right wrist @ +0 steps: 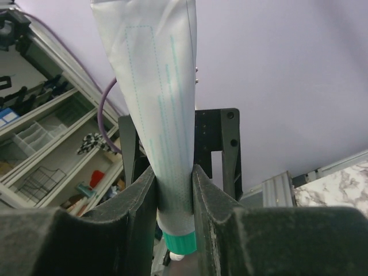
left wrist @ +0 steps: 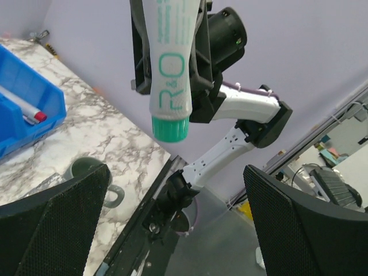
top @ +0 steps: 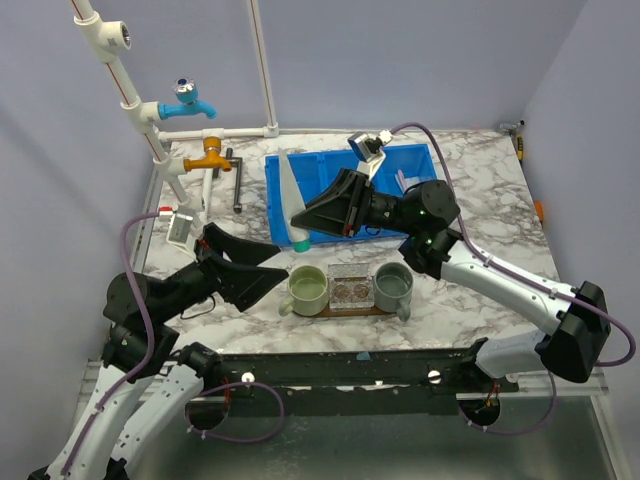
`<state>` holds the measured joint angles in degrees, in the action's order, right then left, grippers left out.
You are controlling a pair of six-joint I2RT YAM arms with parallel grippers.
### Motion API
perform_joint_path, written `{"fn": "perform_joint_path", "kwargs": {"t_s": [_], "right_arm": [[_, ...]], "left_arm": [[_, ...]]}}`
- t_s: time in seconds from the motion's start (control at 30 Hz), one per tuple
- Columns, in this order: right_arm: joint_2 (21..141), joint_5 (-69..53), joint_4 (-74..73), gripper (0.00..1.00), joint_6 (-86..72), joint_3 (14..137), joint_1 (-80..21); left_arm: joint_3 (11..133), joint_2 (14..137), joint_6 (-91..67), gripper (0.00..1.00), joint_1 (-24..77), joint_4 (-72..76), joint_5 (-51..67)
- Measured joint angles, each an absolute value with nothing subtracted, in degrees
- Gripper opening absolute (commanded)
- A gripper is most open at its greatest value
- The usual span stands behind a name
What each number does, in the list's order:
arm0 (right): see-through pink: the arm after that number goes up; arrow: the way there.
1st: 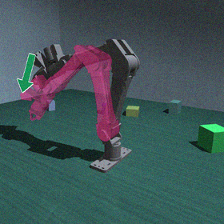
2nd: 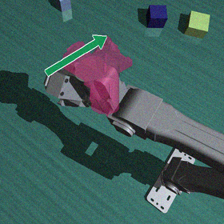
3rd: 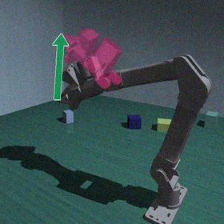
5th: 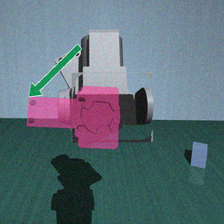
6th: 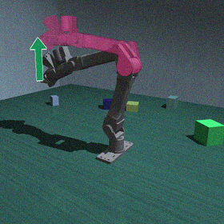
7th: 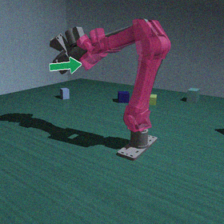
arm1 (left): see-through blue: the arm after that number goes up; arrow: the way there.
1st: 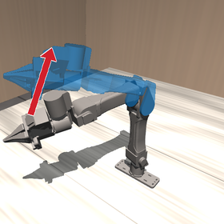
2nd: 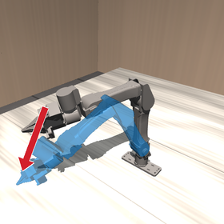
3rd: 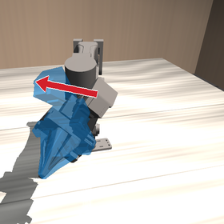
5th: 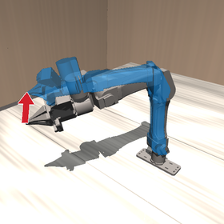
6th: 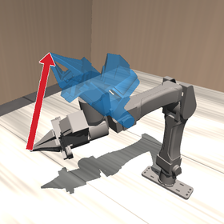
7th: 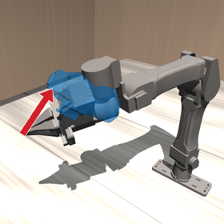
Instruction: Prepare toiletry sets of a toothbrush and toothpaste on the tray
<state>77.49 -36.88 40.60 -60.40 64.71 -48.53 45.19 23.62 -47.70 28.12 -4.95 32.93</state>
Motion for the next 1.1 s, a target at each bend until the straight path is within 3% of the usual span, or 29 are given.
{"fn": "perform_joint_path", "kwargs": {"t_s": [0.6,0.97,1.1], "right_arm": [[80.6,-32.8,44.9,0.32,-62.1,65.6,-53.9],[82.6,-32.4,46.6,0.32,-63.1,67.5,-54.8],[83.0,-32.4,46.7,0.33,-63.2,68.2,-55.2]], "left_arm": [[43.7,28.2,-58.5,0.98,28.1,11.6,34.2],[43.0,29.1,-61.9,0.73,28.1,16.4,38.1],[43.0,29.3,-62.0,0.71,28.1,16.9,38.9]]}}
